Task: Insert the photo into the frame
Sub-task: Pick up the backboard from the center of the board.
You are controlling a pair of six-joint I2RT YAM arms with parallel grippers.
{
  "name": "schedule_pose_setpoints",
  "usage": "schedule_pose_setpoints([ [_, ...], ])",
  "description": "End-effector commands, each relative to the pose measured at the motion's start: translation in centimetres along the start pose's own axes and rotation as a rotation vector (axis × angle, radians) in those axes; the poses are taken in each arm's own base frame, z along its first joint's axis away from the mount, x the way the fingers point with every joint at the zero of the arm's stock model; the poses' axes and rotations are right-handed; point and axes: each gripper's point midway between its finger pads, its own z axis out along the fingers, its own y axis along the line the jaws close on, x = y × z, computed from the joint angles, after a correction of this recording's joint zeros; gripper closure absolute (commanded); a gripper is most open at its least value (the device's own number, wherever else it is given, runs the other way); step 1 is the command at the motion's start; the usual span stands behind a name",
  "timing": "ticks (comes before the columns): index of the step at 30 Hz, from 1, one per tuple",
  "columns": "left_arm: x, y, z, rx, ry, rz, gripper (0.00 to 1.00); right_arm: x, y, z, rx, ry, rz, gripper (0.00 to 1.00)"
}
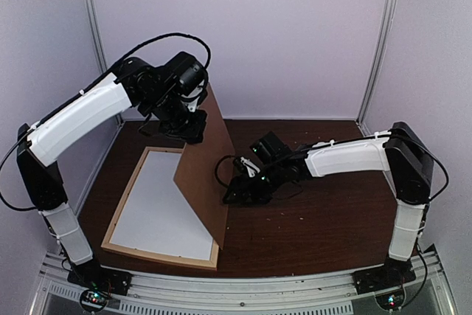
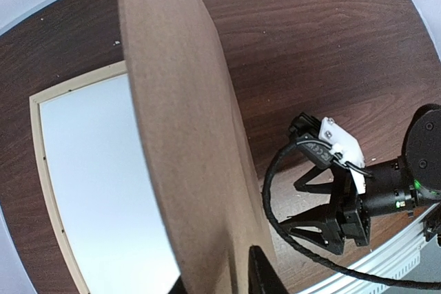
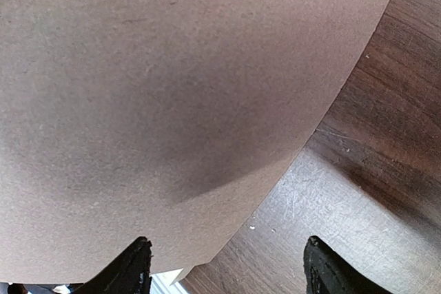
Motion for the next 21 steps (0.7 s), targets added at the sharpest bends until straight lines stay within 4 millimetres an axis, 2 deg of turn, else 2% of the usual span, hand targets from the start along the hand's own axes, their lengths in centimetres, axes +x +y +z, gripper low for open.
schedule_pose_setpoints([
  [1,-0.5,0.8,-1.2,-0.003,-0.032,0.005,0.81,0.8,-0.7,0.7,0.019,0.017,-0.001,0.25],
  [5,-0.4,1.0,-0.8,-0.008,-0.023,0.006,0.89,0.8,-0.8,0.6,0.026,0.019,0.000,0.25],
  [11,-0.8,1.4,-0.9,0.014,-0.040,-0.015,1.00,0.7,-1.2,-1.1,0.055,0.000,-0.009,0.24],
  [15,-2.0,1.7,-2.6,0.069,-0.100,-0.047,1.00,-0.1,-1.8,-3.8,0.076,-0.043,-0.008,0.21],
  [21,-3.8,2.4,-7.1,0.237,-0.238,-0.129,1.00,-1.0,-1.9,-9.1,0.123,-0.124,-0.041,0.18],
])
